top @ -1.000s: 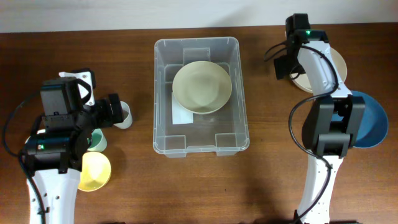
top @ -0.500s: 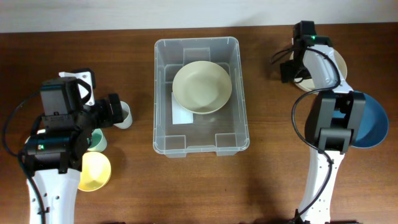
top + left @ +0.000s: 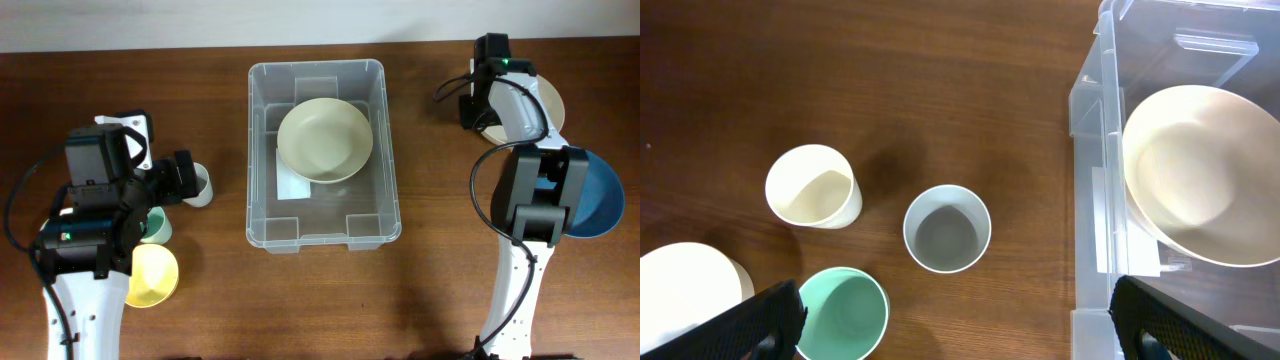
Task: Pack container
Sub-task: 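Grasp the rim of the second cream bowl with the right gripper, then carry the cream bowl into the container and stack it on the first, then move the right gripper to the blue bowl and grasp its rim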
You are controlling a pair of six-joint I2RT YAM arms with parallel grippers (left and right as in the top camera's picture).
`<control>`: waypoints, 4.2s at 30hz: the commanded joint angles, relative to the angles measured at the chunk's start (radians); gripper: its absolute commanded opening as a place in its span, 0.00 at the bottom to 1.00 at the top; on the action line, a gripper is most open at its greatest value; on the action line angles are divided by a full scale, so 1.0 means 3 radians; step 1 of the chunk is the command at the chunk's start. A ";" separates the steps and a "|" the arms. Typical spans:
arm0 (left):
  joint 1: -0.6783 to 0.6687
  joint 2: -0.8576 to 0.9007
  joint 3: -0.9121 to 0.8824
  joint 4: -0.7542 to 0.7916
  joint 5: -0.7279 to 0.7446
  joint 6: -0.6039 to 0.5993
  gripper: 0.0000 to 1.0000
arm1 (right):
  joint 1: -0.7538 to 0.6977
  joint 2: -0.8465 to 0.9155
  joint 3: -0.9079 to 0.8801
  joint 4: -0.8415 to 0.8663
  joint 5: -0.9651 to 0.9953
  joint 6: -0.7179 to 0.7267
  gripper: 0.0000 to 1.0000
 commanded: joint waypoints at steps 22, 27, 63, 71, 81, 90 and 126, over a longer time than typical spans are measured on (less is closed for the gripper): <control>0.0001 0.0009 0.0061 -0.0005 0.0038 -0.0033 0.99 | -0.0022 0.0064 -0.0036 0.0137 -0.0008 -0.0058 0.04; 0.0001 0.0009 0.0061 -0.0005 0.0038 -0.0033 0.99 | -0.0008 0.0064 -0.0036 0.0192 -0.0004 -0.0254 0.04; 0.0003 0.0009 0.0061 -0.0005 0.0037 -0.0032 0.99 | 0.1823 -0.1698 0.0111 -0.0422 -0.0529 -0.1643 0.04; 0.0001 0.0009 0.0061 -0.0005 0.0037 -0.0033 0.99 | 0.2361 -0.1644 0.0023 -0.0614 -0.0818 -0.1890 0.04; 0.0001 0.0009 0.0061 -0.0017 0.0037 -0.0033 0.99 | 0.2413 -0.1381 -0.0444 -0.0533 -0.1039 -0.1886 0.04; 0.0001 0.0009 0.0061 -0.0018 0.0037 -0.0033 0.99 | 0.2352 -0.1194 -0.0717 -0.0161 -0.1041 -0.1886 0.04; 0.0001 0.0009 0.0061 -0.0018 0.0038 -0.0033 0.99 | 0.0085 -0.1839 -0.0443 -0.1022 0.0052 0.1572 0.80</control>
